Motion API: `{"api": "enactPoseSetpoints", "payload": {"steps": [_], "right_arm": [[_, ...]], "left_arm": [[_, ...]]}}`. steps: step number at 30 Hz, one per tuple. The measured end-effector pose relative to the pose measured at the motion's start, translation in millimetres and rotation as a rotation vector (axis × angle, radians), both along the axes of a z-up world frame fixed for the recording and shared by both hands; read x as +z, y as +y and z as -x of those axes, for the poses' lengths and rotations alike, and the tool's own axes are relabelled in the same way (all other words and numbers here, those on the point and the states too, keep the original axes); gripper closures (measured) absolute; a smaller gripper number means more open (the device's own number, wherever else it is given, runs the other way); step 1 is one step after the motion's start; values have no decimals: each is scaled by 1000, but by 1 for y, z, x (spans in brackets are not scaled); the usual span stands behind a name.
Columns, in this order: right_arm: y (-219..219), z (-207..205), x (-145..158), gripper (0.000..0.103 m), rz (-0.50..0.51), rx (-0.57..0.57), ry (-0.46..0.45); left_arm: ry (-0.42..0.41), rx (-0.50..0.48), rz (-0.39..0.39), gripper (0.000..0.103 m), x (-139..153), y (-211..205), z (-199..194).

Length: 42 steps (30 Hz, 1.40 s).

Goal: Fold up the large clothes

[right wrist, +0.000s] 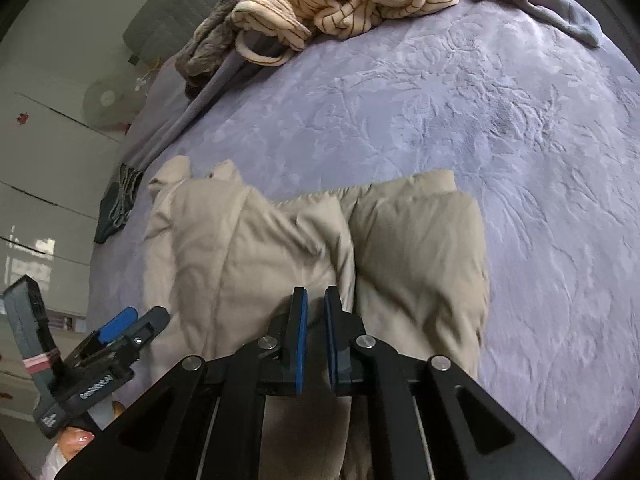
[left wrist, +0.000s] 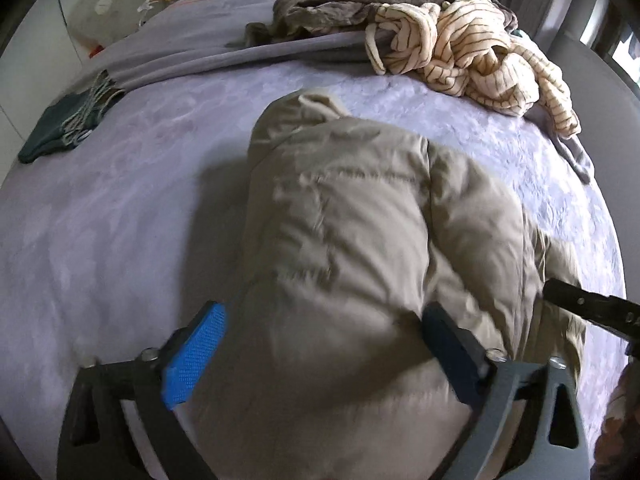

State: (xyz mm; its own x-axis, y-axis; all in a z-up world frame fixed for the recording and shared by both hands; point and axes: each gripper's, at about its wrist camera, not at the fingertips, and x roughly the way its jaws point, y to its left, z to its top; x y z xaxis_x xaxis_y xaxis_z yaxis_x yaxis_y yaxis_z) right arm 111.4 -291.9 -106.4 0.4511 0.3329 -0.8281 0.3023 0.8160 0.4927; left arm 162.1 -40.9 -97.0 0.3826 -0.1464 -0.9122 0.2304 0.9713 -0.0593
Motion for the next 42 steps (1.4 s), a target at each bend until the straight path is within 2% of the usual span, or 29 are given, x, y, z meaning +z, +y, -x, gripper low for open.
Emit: {"api": "enactPoseSetpoints", "payload": {"steps": [10,13,18,23,27,30,38,42], "right_arm": [[19,48,22,93,-7,24,31],[26,65,28,93,15,29,42],[37,93,37,93,32,45,58],[48,120,19,93,69,67,129],[43,131,-2,93,55,42,180],[40,135,-7,93,29,24,195],[40,156,30,93,38,49,154],[41,166,45,93,43,52,145]], "left_arm": [[15,33,-54,1,19,20,41],[4,53,-111,1,25,24,55],[13,45,-116,1,29,36,83],[66,46,-123,1,19,47,109],[70,48,-138,1,20,52,127],[77,46,-132,1,26,56,137],[53,63,-121,1,54,60,154],[36,71,-91,1,69,60,159]]}}
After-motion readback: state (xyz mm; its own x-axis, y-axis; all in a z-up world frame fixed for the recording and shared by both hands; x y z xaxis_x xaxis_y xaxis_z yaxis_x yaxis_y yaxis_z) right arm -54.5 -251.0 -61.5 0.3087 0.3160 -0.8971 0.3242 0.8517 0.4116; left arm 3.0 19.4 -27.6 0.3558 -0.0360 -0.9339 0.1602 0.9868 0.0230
